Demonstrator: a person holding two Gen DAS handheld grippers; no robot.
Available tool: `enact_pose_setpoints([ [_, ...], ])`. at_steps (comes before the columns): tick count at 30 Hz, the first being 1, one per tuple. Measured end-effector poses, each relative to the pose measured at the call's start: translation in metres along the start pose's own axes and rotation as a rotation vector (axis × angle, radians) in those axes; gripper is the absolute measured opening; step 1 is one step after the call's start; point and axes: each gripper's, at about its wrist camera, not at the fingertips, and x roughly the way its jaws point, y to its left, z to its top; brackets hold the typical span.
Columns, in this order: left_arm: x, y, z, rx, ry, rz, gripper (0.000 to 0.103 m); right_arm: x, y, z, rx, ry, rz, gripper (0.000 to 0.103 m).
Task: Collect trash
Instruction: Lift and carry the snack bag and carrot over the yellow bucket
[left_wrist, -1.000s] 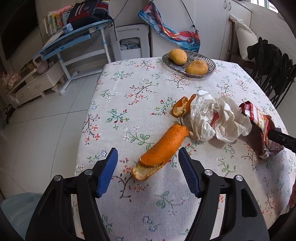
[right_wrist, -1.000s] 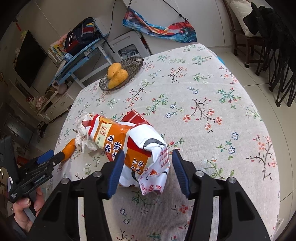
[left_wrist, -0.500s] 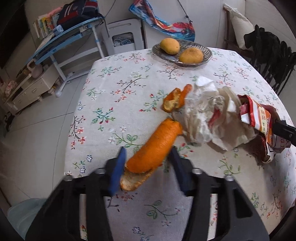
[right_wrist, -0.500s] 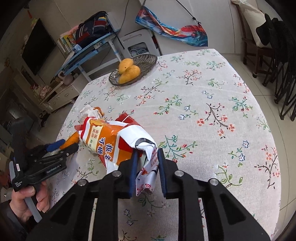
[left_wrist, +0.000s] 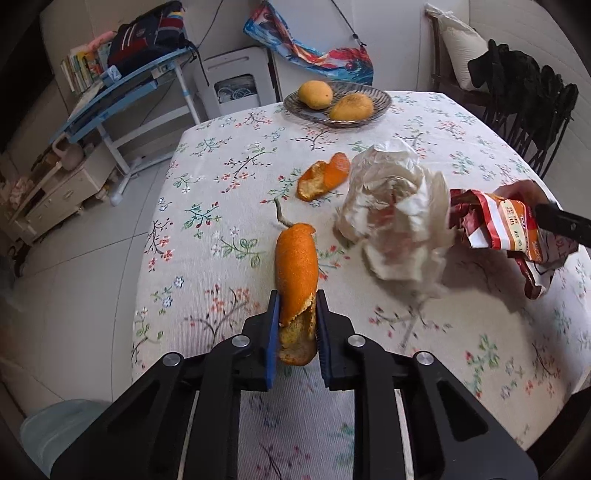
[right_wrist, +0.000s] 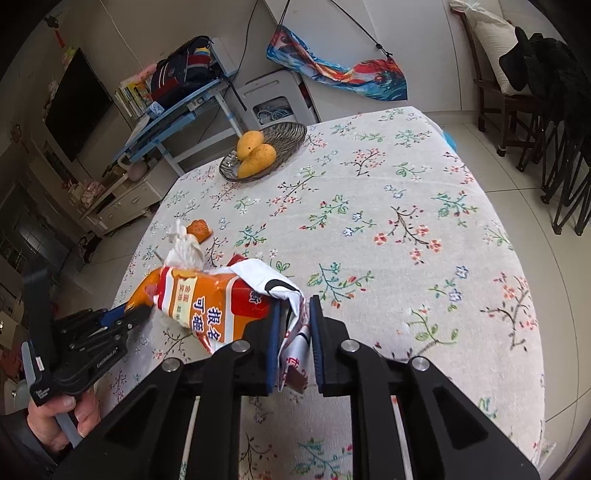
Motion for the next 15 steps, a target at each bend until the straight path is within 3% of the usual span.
enact_pose_setpoints([
  [7,-0.021,-0.005,-0.016,0.000,-0.005,-0.029,0.018,-0.013,0.008,-0.011,-0.051,0.018,-0.008,0.016],
  [12,-0.023,-0.007,-0.025,0.000,0.012,-0.043,0.018,0.000,0.011,-0.018,-0.045,0.061,-0.006,0.039],
  [15,-0.022,-0.006,-0.027,-0.005,0.020,-0.043,0.018,0.003,0.012,-0.020,-0.049,0.064,-0.009,0.040],
])
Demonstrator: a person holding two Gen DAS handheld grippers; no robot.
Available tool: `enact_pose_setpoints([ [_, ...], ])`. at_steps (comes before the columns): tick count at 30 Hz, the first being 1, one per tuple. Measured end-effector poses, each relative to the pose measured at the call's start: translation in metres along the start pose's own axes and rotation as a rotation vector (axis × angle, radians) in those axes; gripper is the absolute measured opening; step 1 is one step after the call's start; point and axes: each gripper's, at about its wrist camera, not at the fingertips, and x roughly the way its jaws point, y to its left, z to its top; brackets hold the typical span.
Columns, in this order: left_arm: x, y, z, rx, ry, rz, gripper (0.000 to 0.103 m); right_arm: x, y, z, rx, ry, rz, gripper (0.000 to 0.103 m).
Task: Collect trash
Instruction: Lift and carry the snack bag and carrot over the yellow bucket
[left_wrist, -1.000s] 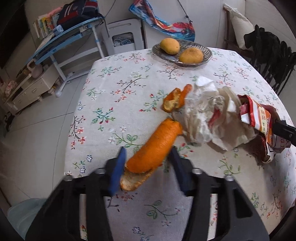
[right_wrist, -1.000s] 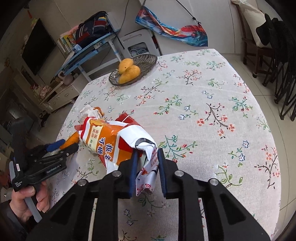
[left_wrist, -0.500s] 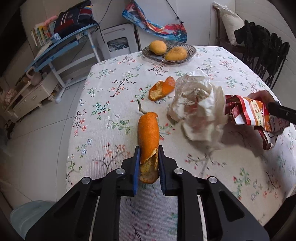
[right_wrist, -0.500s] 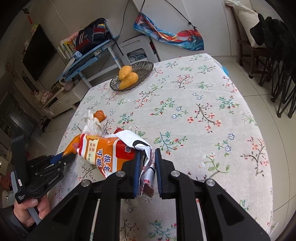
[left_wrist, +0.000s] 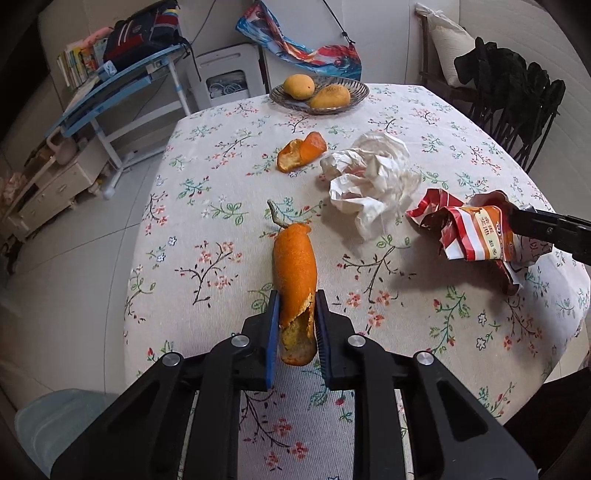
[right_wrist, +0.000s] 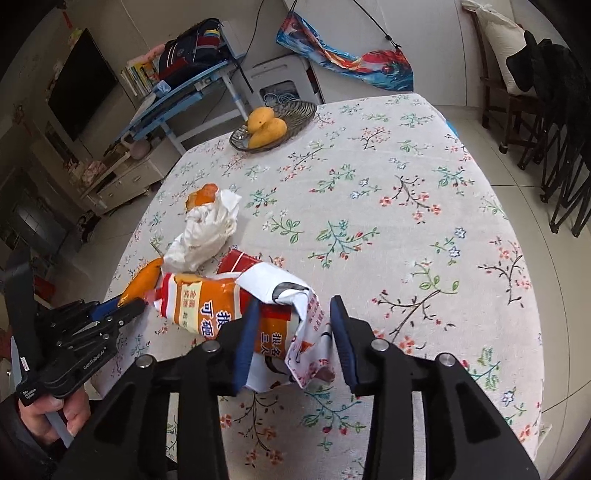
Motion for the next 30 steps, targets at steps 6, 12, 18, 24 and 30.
enact_pose_setpoints([
  [6,0.005,-0.001,0.000,-0.001,0.016,0.003,0.023,0.008,0.002,-0.003,-0.021,0.030,-0.012,0.029],
  [12,0.010,-0.002,0.002,-0.006,0.022,-0.017,0.019,0.007,0.013,-0.007,-0.071,0.030,-0.014,0.016],
  [18,-0.010,0.003,0.000,-0.040,-0.031,-0.048,0.015,-0.010,0.012,-0.007,-0.044,-0.021,0.016,0.011],
  [24,-0.032,0.015,-0.010,-0.127,-0.061,-0.110,0.015,-0.026,0.014,-0.015,0.008,-0.064,0.079,0.011],
  [30,-0.058,0.026,-0.026,-0.198,-0.112,-0.189,0.015,-0.041,0.021,-0.032,0.036,-0.096,0.123,0.011],
])
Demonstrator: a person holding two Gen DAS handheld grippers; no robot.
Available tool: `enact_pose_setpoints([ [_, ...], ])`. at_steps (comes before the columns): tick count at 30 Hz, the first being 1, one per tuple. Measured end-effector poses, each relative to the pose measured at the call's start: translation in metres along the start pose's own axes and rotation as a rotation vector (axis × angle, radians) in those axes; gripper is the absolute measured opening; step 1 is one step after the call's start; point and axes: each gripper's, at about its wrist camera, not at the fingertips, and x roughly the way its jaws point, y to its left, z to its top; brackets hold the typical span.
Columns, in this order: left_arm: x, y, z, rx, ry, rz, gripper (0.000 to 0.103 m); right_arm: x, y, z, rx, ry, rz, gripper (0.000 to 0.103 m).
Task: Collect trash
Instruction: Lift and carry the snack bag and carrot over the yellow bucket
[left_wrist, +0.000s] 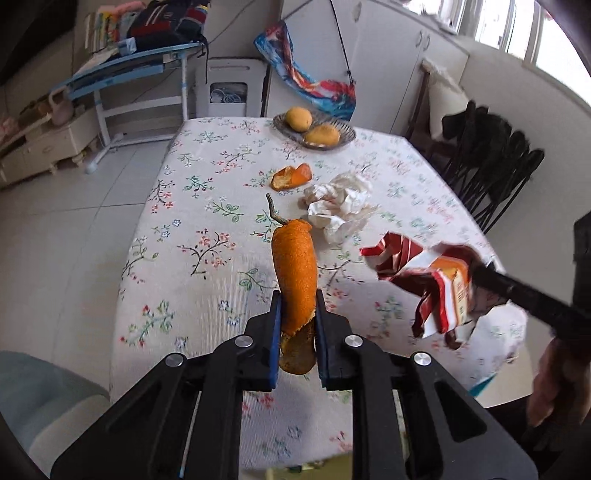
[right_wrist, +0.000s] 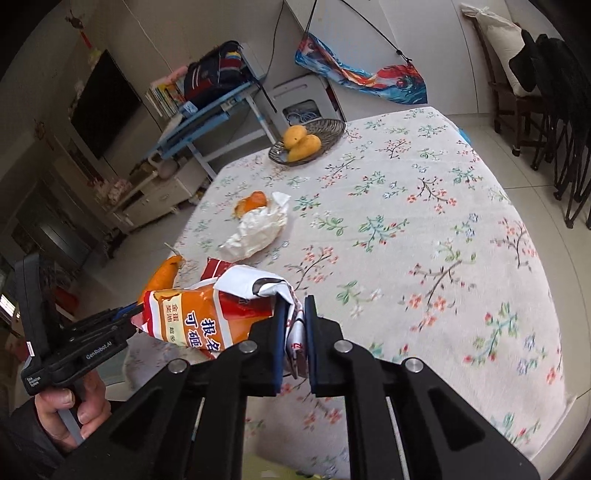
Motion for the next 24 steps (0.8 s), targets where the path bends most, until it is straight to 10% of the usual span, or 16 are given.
enact_pose_setpoints([
  [24,-0.059,-0.007,-0.065,0.010,-0.061,0.009,0.015,-0.041,0.002,-0.058,0.053,-0.030,0.019,0.011],
])
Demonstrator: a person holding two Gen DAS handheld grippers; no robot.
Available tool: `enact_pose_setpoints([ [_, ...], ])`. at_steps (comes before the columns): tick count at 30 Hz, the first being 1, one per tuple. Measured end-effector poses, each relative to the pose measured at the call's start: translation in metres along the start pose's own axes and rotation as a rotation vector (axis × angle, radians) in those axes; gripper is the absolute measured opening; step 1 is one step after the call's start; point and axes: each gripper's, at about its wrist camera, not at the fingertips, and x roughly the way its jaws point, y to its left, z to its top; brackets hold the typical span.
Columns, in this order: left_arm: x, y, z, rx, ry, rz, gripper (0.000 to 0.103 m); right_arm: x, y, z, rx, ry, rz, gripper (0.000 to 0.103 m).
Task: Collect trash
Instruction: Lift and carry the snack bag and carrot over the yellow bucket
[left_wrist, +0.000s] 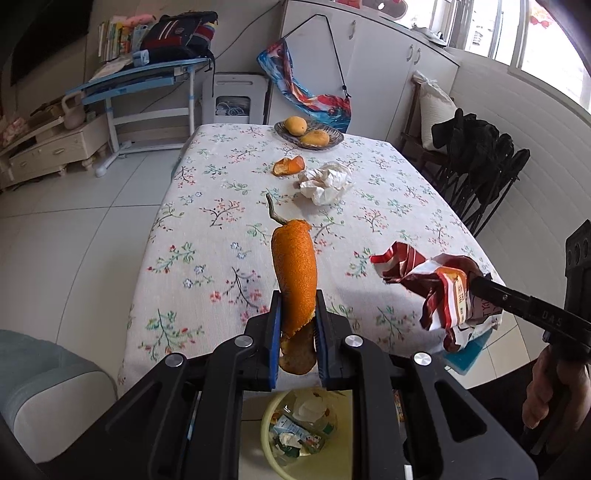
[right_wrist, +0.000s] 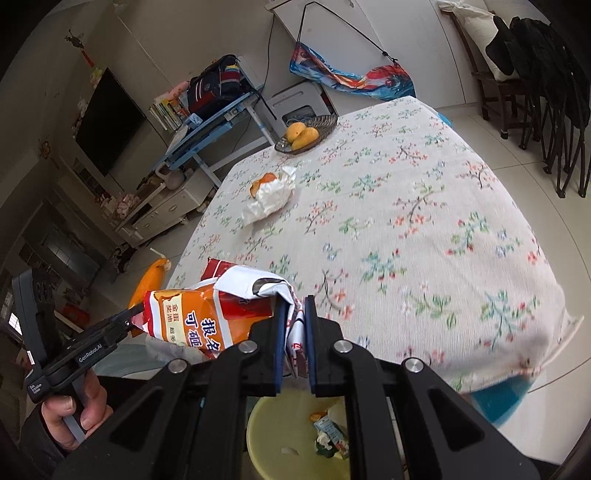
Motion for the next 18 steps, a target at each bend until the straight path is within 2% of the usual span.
enact_pose_setpoints([
  [18,-0.025,-0.006,-0.029,0.002,-0.023,-0.008,0.015,-0.007,0.015,-0.041,-0.050,0.067,-0.023,0.011],
])
